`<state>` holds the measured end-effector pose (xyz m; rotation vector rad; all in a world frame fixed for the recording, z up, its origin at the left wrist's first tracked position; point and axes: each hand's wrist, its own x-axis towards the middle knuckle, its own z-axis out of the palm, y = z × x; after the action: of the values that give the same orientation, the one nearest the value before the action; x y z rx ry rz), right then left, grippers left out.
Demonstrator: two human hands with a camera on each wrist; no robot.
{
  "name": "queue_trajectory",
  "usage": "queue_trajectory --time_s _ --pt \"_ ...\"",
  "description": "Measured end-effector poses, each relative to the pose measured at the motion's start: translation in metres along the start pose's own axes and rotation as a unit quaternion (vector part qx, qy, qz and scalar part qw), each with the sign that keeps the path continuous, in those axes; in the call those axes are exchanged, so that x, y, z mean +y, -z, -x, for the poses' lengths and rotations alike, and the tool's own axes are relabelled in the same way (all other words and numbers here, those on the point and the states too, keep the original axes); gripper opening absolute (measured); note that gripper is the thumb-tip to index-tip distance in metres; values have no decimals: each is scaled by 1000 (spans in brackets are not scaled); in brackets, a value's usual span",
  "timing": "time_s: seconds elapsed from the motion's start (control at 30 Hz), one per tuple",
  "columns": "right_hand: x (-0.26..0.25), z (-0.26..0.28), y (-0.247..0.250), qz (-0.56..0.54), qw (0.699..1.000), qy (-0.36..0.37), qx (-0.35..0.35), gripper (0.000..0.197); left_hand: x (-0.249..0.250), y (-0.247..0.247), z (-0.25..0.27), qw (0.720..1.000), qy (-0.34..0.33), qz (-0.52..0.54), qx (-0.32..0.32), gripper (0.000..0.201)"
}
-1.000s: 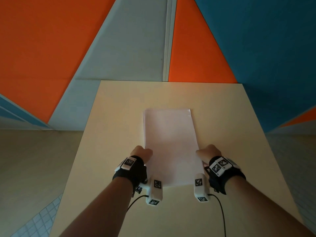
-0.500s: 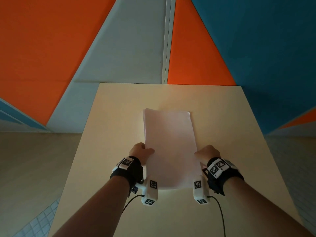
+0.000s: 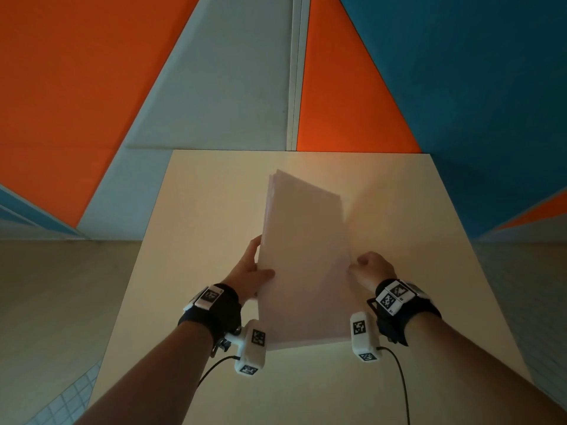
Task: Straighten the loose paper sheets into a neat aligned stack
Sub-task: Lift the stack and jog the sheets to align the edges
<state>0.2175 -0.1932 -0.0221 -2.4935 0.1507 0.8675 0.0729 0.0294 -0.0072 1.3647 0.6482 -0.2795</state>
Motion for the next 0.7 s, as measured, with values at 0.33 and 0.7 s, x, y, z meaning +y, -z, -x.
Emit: queue_trajectory --time_s 0.33,0.7 --pt "-11 -3 33 -319 939 102 -73 42 9 10 9 990 -103 -91 13 61" --pt "-47 32 59 -360 886 288 50 20 54 2 9 947 -204 -178 172 54"
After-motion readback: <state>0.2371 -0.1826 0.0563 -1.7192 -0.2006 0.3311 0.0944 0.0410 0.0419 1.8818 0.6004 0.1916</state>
